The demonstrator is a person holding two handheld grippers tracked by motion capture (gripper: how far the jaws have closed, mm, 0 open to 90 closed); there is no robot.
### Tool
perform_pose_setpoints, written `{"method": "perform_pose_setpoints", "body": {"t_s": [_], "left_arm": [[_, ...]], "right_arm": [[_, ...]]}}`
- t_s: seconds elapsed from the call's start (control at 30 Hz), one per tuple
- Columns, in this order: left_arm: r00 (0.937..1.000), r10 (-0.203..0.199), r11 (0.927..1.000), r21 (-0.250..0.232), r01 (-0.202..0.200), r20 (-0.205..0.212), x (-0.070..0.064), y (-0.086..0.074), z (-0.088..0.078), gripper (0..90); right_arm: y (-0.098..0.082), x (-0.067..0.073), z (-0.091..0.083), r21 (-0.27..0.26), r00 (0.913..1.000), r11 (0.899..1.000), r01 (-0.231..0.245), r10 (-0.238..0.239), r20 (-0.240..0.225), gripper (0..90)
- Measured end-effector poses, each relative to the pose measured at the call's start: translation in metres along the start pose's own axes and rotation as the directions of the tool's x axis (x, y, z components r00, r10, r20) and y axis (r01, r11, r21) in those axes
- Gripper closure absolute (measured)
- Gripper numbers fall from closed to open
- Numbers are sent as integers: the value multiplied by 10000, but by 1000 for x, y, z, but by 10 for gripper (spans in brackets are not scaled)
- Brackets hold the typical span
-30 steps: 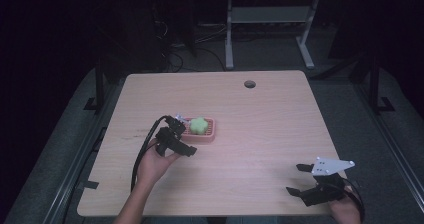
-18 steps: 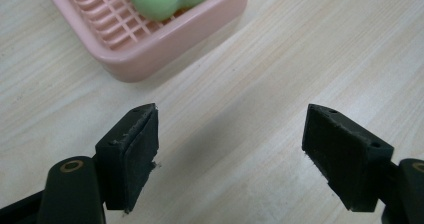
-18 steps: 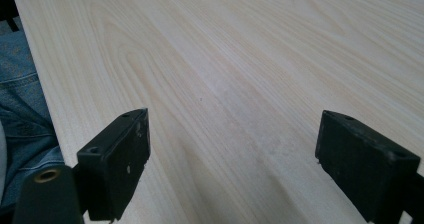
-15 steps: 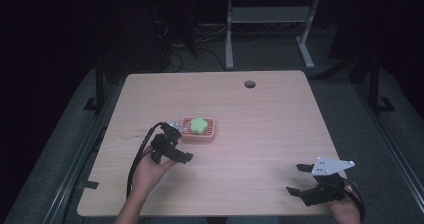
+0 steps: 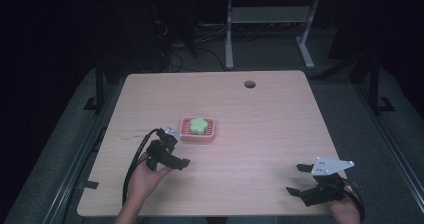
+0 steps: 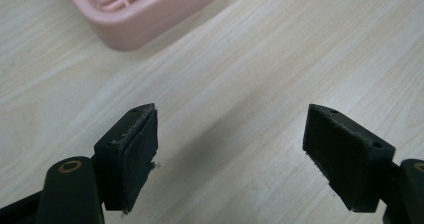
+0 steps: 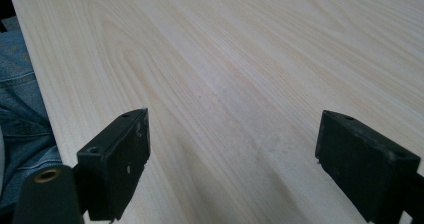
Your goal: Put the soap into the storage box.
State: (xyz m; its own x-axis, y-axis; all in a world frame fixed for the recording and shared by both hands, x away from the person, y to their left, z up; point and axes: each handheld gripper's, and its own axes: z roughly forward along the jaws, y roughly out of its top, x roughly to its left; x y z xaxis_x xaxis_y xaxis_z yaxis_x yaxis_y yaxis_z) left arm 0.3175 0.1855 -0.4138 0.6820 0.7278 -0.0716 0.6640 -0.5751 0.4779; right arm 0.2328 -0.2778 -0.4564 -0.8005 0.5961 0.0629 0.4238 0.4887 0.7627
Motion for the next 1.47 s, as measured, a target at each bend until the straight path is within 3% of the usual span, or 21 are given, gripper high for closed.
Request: {"method": "perform_pose_setpoints", "body": {"t_s": [0.53, 1.27, 1.47], "left_arm": [[9998, -212, 9998, -39, 212, -66, 2, -27, 0, 218], [9993, -378, 9984, -428, 375, -55, -6, -65, -2, 215], [9993, -370, 9980, -515, 365, -73, -7, -66, -2, 214]], "right_arm": [[0, 0, 1, 26, 10000, 10000, -15, 15, 47, 138], [0, 0, 1, 76, 10000, 10000, -28, 28, 18, 138], [2, 1, 1, -24, 9999, 9999, 144, -145, -31, 138]]}}
